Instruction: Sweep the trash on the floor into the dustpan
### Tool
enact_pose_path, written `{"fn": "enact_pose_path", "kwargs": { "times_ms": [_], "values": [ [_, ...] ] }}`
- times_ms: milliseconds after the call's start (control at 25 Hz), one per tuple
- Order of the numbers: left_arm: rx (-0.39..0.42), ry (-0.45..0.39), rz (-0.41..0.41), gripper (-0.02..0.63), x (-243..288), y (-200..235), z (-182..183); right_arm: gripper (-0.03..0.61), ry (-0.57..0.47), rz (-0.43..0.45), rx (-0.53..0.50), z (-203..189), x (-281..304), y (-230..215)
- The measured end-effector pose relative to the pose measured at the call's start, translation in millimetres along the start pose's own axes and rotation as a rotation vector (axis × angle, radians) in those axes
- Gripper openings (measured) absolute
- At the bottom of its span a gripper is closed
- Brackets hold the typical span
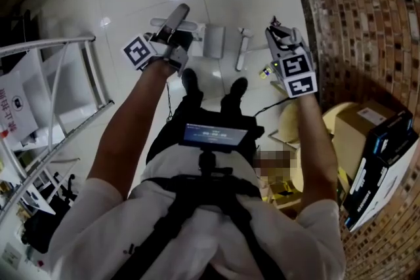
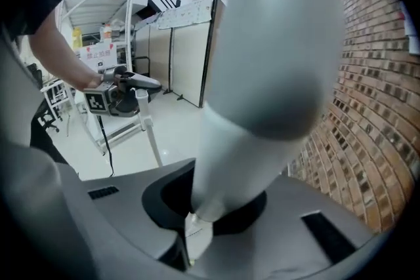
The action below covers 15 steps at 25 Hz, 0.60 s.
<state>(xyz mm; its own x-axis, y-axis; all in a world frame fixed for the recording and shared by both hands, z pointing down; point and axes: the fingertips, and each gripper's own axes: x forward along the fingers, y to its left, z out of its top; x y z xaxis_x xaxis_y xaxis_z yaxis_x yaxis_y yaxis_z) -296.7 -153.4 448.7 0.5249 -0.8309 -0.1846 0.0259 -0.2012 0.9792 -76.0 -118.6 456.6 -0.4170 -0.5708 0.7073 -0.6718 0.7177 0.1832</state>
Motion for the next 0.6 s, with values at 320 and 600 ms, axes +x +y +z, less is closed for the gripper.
{"fn": "enact_pose_path", "kwargs": {
  "times_ms": [320, 600],
  "values": [
    [0.027, -0.055, 0.024, 0.000, 21, -2, -17, 0.025, 0.066, 0.107, -0.187, -30, -5, -29],
    [0.052, -0.051, 0.026, 0.000, 35, 1, -20, 0.023, 0.052, 0.034, -0.195, -50, 5, -71]
  ]
}}
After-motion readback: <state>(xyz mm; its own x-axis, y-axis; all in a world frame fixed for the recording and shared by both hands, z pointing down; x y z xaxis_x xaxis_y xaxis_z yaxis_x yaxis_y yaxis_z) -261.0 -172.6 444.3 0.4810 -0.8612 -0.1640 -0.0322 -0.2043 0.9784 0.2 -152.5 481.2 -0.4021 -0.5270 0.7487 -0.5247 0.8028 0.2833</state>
